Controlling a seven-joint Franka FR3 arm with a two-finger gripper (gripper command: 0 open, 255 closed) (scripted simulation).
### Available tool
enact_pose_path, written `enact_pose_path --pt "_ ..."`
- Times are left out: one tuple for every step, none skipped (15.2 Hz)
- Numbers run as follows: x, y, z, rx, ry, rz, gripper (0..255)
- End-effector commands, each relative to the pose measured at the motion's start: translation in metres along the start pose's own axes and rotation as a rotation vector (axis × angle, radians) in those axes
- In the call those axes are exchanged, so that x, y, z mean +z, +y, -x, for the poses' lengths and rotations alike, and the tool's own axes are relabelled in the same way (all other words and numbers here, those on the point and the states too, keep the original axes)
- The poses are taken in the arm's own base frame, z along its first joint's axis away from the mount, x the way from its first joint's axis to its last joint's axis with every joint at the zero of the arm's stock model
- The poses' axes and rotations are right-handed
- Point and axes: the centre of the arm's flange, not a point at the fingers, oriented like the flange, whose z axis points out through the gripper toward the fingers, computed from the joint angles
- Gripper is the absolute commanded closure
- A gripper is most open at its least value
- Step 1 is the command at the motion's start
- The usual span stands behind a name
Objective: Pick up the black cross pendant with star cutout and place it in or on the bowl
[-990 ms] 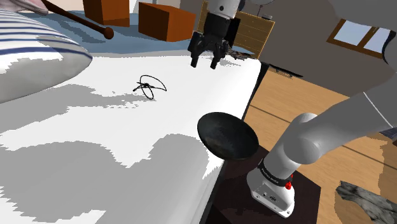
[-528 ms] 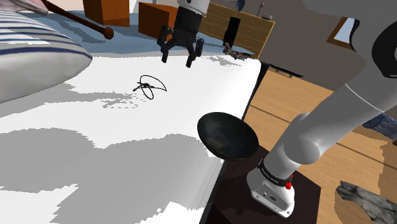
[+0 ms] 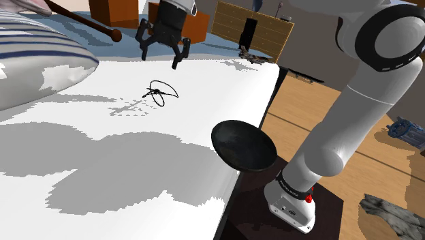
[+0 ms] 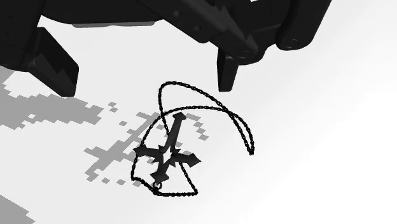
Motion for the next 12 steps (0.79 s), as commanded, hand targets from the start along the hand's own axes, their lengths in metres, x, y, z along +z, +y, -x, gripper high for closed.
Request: enact_pose_path --pt "0.010 -0.005 -0.002 0.006 -0.002 -0.004 0" --pt "0.015 -0.005 -0.002 0.006 -0.002 -0.004 0" --pt "0.020 -0.005 -0.002 0.006 -0.002 -0.004 0" --pt "0.026 -0.006 -0.002 0.006 -0.002 -0.004 0" --pt "0.031 -0.006 -0.002 0.006 -0.002 -0.004 0" --pt "0.039 -0.006 -0.002 0.006 -0.002 -0.004 0" --pt "0.039 -0.006 -0.002 0.006 -0.002 -0.004 0" --pt "0.039 -0.006 -0.002 0.006 -0.002 -0.004 0" --pt "0.039 -0.006 -0.002 0.006 -0.002 -0.004 0" --pt "0.039 -0.006 -0.002 0.006 -0.002 -0.004 0" --pt "0.039 -0.006 -0.002 0.006 -0.002 -0.004 0" --pt "0.039 -0.006 -0.002 0.006 -0.002 -0.004 0"
